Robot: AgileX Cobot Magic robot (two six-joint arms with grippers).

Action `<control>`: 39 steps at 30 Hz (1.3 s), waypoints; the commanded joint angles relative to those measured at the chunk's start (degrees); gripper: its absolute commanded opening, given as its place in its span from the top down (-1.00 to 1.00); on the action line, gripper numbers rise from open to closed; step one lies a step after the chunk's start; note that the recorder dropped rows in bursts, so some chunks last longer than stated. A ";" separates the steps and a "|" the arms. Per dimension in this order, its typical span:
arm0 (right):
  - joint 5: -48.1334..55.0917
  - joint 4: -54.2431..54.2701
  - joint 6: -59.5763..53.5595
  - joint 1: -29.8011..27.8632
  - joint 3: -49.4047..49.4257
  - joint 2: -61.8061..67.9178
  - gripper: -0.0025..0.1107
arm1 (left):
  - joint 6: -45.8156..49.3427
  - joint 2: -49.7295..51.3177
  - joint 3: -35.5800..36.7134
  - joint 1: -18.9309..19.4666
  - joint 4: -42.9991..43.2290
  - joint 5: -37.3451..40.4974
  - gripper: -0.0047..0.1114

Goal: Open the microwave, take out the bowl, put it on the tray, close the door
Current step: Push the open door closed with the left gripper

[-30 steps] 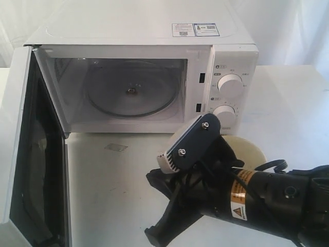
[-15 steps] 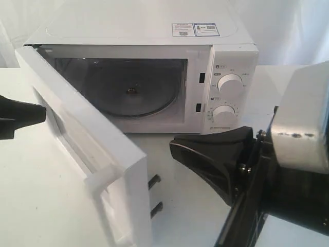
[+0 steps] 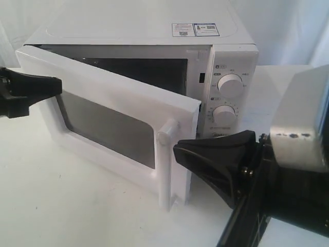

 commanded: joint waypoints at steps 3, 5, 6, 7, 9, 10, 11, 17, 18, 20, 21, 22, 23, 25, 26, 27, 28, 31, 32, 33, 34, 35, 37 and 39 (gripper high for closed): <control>-0.50 0.24 1.69 2.65 0.27 -0.25 0.96 | 7.18 2.73 -0.12 -0.02 -6.85 3.36 0.92; -0.82 0.24 2.07 4.25 0.27 -0.25 0.96 | 8.69 3.81 -0.12 -0.02 -8.33 3.43 0.92; -0.82 0.24 2.07 5.01 0.27 -0.25 0.96 | 9.56 4.31 -0.12 -0.02 -9.09 3.43 0.92; -0.82 0.24 2.07 5.51 0.27 -0.25 0.96 | 10.52 4.67 -0.12 -0.02 -9.99 3.43 0.92; -0.82 0.24 2.07 6.50 0.27 -0.25 0.96 | 12.86 5.46 -0.12 -0.02 -12.13 3.43 0.92; -0.82 0.24 2.07 6.88 0.27 -0.25 0.96 | 14.28 5.98 -0.23 -0.02 -13.17 3.43 0.92; -0.82 0.24 2.07 7.32 0.27 -0.25 0.96 | 15.23 6.44 -0.47 -0.02 -13.68 3.43 0.92; -2.38 0.24 2.39 9.63 0.27 1.10 0.96 | 15.35 10.05 -4.44 -0.12 -13.96 4.76 0.92; -3.22 0.24 2.52 10.13 0.27 1.87 0.96 | 15.35 10.75 -5.18 -0.12 -13.96 4.76 0.92; -4.96 0.24 2.52 10.82 0.27 3.61 0.96 | 15.35 12.00 -6.33 -0.65 -13.96 4.76 0.92; -6.00 0.24 2.68 11.07 0.27 4.74 0.96 | 15.35 12.67 -6.87 -1.18 -13.89 4.76 0.92; -7.30 0.24 2.68 11.35 0.27 5.96 0.96 | 15.46 13.33 -7.53 -1.77 -13.72 4.58 0.92; -8.34 0.24 2.68 11.49 0.27 7.02 0.96 | 15.55 13.96 -8.00 -2.27 -13.45 4.46 0.92; -11.23 0.24 2.68 11.49 0.27 9.69 0.96 | 16.31 15.06 -9.07 -3.65 -13.45 2.92 0.92; -12.66 0.24 2.68 11.49 0.27 10.79 0.96 | 16.62 15.34 -9.55 -4.20 -13.30 1.95 0.92; -14.57 0.66 2.21 11.49 0.27 12.12 0.96 | 16.62 15.86 -9.93 -4.74 -13.16 0.70 0.92; -16.56 0.66 1.55 11.49 0.27 13.43 0.96 | 16.62 16.27 -10.17 -5.32 -13.06 -0.20 0.92; -22.24 1.48 -2.13 11.27 0.27 17.02 0.96 | 16.62 16.87 -10.15 -5.99 -12.92 -0.81 0.92; -23.62 2.69 -4.70 11.27 0.27 17.79 0.96 | 16.62 16.87 -10.15 -5.98 -12.92 -0.69 0.92; -24.47 5.13 -7.06 11.27 0.27 18.72 0.96 | 16.52 16.87 -10.15 -5.98 -12.28 -0.69 0.92; -24.47 8.03 -9.26 11.27 0.27 19.52 0.96 | 15.93 16.87 -10.15 -5.98 -11.27 -0.43 0.92; -24.47 10.57 -11.28 11.27 0.27 19.98 0.96 | 15.00 16.87 -10.15 -5.98 -10.21 -0.32 0.92; -24.47 16.71 -17.02 11.27 0.27 20.76 0.96 | 12.96 16.47 -10.15 -5.98 -8.18 -0.22 0.92; -25.87 22.63 -22.66 11.27 0.27 21.12 0.96 | 13.30 16.47 -10.15 -5.98 -8.07 -0.33 0.92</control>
